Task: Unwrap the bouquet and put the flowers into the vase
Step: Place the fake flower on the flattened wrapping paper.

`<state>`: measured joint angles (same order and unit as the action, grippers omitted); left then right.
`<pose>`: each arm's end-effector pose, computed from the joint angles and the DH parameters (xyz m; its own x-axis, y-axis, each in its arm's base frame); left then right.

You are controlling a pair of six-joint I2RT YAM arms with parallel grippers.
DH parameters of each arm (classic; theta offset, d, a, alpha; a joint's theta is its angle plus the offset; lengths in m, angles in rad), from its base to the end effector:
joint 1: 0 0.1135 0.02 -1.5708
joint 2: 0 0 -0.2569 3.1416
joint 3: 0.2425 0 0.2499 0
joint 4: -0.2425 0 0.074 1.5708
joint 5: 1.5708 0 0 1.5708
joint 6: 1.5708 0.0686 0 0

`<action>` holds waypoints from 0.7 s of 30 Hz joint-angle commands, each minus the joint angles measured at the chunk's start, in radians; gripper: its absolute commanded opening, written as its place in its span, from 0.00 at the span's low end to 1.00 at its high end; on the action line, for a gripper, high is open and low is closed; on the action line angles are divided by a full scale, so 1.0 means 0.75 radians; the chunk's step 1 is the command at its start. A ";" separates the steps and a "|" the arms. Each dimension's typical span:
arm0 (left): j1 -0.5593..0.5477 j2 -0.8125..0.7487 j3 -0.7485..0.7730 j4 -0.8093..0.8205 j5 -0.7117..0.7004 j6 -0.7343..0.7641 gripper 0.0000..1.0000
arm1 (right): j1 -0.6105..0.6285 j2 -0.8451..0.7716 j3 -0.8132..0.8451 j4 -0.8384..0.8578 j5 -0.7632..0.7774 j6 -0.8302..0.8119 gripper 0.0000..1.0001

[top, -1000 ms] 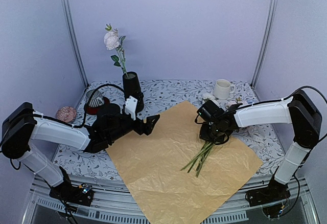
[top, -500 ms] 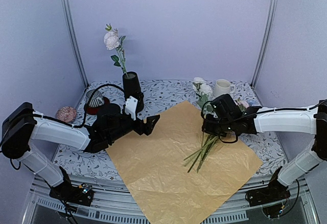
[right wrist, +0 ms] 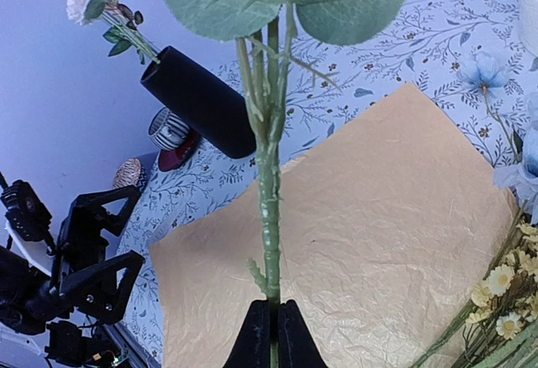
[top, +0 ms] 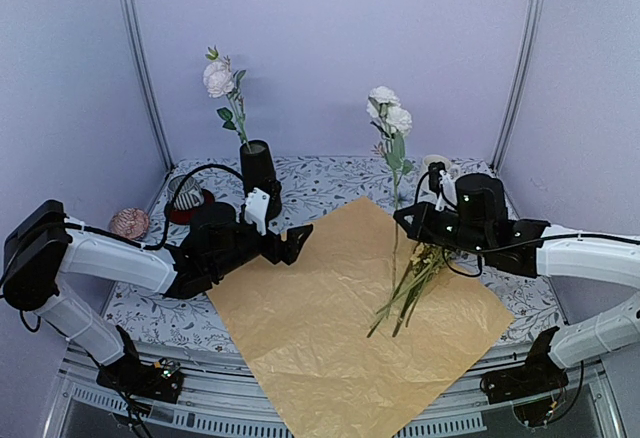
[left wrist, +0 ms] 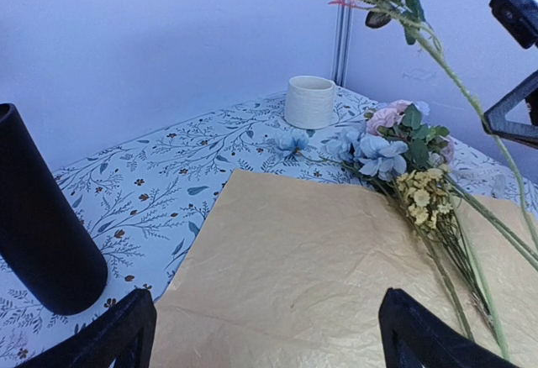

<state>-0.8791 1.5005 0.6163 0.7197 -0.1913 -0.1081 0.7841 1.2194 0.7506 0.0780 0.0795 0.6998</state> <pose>0.2279 -0.2548 0.1970 -0.1725 0.0422 -0.9841 0.6215 0.7798 -0.0755 0.2210 0.2128 0.2444 -0.6262 0.2822 -0.7268 -0.3250 0.7528 0.5724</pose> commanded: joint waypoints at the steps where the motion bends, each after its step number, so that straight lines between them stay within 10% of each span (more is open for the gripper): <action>1: -0.024 0.008 0.025 -0.002 0.016 -0.005 0.95 | -0.004 -0.063 -0.069 0.210 0.001 -0.098 0.06; 21: -0.021 -0.080 -0.093 0.175 0.093 -0.041 0.98 | -0.004 0.236 -0.053 0.805 -0.484 -0.627 0.06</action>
<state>-0.8799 1.4761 0.5720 0.7765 -0.1608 -0.1215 0.7841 1.3376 0.6361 0.5972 -0.1825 0.2962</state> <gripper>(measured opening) 0.973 0.066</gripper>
